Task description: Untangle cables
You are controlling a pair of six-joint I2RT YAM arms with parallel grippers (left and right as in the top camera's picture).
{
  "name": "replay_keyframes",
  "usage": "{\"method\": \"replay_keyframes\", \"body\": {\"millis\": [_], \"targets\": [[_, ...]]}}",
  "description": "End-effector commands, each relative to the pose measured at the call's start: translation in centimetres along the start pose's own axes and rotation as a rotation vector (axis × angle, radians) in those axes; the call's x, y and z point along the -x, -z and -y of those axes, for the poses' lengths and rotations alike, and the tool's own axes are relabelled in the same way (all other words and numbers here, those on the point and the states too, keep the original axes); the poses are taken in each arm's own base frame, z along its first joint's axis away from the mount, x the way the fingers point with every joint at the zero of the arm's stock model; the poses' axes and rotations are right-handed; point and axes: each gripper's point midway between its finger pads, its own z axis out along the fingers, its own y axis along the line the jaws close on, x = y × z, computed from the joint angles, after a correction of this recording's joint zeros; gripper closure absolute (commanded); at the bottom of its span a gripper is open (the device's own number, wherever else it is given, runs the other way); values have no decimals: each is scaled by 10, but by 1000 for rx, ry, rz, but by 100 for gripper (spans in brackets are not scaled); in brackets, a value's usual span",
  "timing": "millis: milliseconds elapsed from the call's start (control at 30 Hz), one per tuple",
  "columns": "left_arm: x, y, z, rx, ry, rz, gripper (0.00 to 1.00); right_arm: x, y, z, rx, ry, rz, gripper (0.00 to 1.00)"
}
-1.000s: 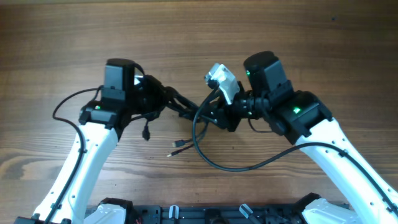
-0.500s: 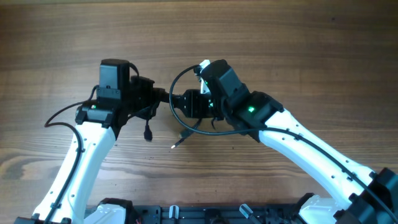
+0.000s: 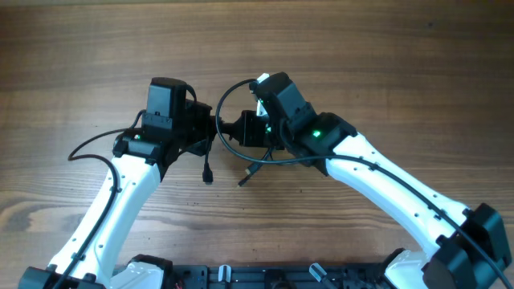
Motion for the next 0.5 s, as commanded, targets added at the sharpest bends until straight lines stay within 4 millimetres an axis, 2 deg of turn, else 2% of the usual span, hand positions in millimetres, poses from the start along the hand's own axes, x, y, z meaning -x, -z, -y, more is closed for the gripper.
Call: {"method": "replay_keyframes", "body": {"millis": [0,100,167,200,267,367,433,467], "targets": [[-59,16,31,-132,-228,-242,96,-33,-36,13,-1,2,-162,89],[-59,17,34,-177,-474,-224,96,-43,-40,11,31,17,-215,89],[-59,17,37,-202,-598,-212,96,-48,-39,5,68,42,-247,83],[-63,19,41,-232,-656,-224,96,-51,-38,6,68,40,-262,80],[-83,28,55,-347,-784,-304,96,-57,-38,11,47,27,-285,80],[-87,31,59,-375,-801,-321,96,-57,-38,11,47,22,-283,84],[-84,30,59,-366,-795,-304,96,-54,-38,12,48,35,-274,94],[-79,27,58,-347,-777,-278,96,-50,-37,13,53,54,-264,96]]}}
